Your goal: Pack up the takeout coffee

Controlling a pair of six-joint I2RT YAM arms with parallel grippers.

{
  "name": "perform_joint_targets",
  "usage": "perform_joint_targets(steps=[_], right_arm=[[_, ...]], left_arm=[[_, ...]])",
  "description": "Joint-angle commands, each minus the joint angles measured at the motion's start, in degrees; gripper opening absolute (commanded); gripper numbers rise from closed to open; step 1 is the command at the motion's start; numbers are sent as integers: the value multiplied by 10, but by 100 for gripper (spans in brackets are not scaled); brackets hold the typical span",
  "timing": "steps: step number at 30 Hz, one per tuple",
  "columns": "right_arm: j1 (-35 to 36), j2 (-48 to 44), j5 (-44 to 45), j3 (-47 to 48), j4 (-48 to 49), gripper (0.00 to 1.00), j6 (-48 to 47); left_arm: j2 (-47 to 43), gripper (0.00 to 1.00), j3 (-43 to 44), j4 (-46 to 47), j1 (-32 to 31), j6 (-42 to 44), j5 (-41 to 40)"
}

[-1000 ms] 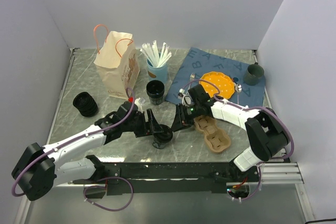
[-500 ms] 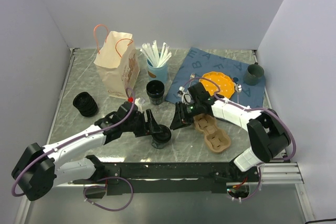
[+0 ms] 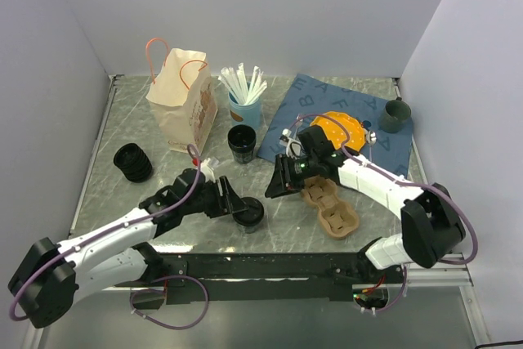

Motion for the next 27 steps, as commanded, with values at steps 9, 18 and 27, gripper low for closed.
perform_joint_targets(steps=[9,18,27], right_arm=[[7,-68,-41,-87,67,41,9],[48,-69,-50,-125,135,41,65],[70,-39,-37,-128,179,41,106]], left_arm=[[-57,55,-86,67,-3,-26,-14],[-73,53,-123,85,-5,-42,-13],[-82,53,-123,63,-6,-38,-20]])
